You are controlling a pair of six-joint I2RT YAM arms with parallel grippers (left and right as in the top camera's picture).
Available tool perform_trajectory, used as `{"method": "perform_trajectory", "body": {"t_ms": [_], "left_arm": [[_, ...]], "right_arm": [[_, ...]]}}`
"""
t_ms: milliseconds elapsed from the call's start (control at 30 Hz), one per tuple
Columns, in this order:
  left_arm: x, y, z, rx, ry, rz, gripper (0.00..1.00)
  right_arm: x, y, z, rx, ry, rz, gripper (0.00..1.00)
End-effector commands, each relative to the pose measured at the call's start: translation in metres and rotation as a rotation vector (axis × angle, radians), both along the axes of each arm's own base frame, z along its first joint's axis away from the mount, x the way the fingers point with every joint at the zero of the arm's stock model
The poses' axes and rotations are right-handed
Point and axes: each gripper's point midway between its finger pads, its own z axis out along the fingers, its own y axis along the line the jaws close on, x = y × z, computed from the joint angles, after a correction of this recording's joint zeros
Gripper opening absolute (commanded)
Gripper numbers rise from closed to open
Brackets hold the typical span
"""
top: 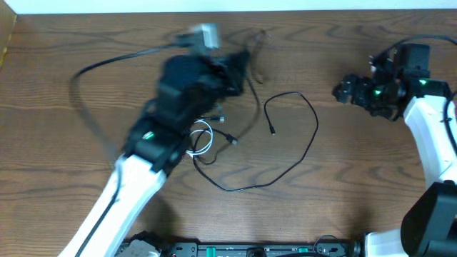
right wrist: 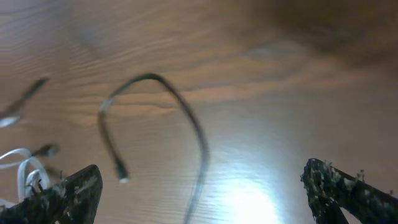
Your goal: Untangle cables
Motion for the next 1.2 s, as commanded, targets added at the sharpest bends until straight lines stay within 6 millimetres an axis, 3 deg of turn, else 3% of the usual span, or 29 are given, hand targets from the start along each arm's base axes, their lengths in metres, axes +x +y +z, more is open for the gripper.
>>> {"method": "perform_trajectory", "body": {"t_ms": [0,100,200,233,267,367,567,700,933,1167], "left_arm": [[-0.003,0.046,0.055,-0.043,-0.161,0.164,0.07],[-0.009,0.079,0.084,-0.079,-0.243,0.287,0.07],[-0.016,0.106,0.099,-0.095,-0.283,0.378,0.08],[-0.017,0.111,0.101,-0.097,-0.289,0.393,0.08],[-0.019,0.121,0.104,-0.098,-0.298,0.421,0.07],[-0.018,0.135,0.105,-0.092,-0.300,0.460,0.07],[-0.015,0.147,0.104,-0.086,-0.300,0.491,0.07],[-0.015,0.150,0.102,-0.078,-0.296,0.499,0.07],[-0.010,0.175,0.092,-0.080,-0.251,0.572,0.07],[-0.009,0.185,0.090,-0.072,-0.243,0.600,0.07]], "right_arm": [[0.002,0.055,0.020,0.146,-0.096,0.217,0.99],[0.005,0.093,0.036,0.221,-0.175,0.333,0.99],[0.005,0.126,0.046,0.232,-0.236,0.423,0.99],[0.005,0.135,0.047,0.234,-0.248,0.446,0.99],[0.001,0.160,0.050,0.240,-0.276,0.509,0.99],[-0.006,0.195,0.049,0.252,-0.301,0.596,0.99],[-0.020,0.259,0.023,0.289,-0.302,0.746,0.99],[-0.042,0.306,-0.012,0.339,-0.255,0.863,0.97],[-0.065,0.338,-0.043,0.349,-0.209,0.941,0.92],[-0.057,0.335,-0.052,0.313,-0.210,0.917,0.82]]}}
